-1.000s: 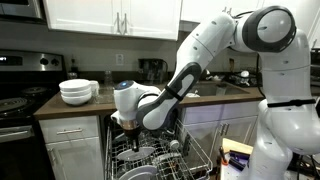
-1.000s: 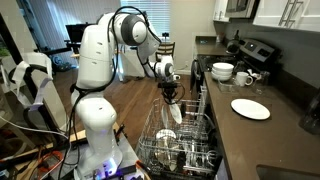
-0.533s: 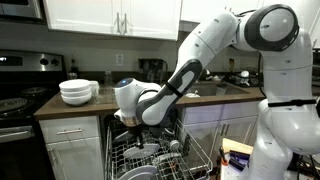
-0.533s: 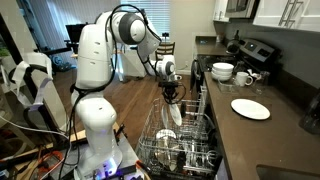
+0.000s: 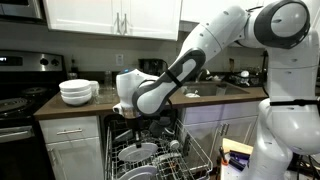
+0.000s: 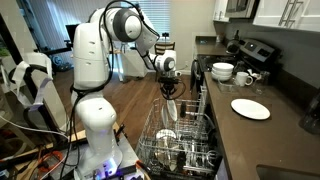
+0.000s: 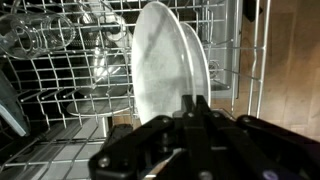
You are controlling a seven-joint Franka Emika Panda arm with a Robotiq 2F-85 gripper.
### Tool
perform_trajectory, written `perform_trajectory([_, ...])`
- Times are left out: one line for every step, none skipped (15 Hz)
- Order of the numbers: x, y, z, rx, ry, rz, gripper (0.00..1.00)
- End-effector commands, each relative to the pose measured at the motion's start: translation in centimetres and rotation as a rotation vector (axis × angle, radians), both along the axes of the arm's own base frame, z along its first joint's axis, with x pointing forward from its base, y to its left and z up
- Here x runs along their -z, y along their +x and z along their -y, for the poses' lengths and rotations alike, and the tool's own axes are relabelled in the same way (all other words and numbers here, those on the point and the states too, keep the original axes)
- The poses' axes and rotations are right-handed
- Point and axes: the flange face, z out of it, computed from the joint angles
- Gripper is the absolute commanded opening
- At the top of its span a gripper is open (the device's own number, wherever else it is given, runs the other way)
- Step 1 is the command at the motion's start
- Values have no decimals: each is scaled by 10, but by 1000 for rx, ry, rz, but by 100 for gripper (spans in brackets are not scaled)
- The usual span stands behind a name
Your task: Take a plate from the counter and put it in dishwasher
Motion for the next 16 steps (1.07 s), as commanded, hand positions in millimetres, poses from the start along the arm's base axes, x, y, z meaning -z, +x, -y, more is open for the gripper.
perform_trajectory([-13, -2, 1, -37, 81, -22, 5])
perform_trajectory([-10, -2, 2, -42, 99, -32, 5])
perform_trajectory([-8, -1, 3, -47, 115, -40, 5])
perform_trajectory([-6, 0, 4, -50, 125, -46, 5])
perform_trajectory([-4, 0, 5, -58, 137, -52, 5])
perform_trajectory([-1, 1, 7, -63, 138, -56, 5])
perform_trajectory([2, 2, 8, -74, 149, -62, 5])
perform_trajectory([7, 3, 9, -83, 153, -69, 5])
perform_trajectory([11, 4, 11, -94, 161, -76, 5])
perform_trajectory([15, 4, 12, -102, 169, -83, 5])
perform_trajectory([20, 5, 14, -108, 182, -91, 5])
perform_trajectory([24, 5, 15, -115, 193, -97, 5])
perform_trajectory([28, 6, 17, -118, 202, -104, 5])
perform_trajectory([32, 6, 19, -122, 207, -110, 5])
perform_trajectory([35, 6, 20, -125, 210, -114, 5])
perform_trajectory([37, 8, 22, -130, 202, -111, 5])
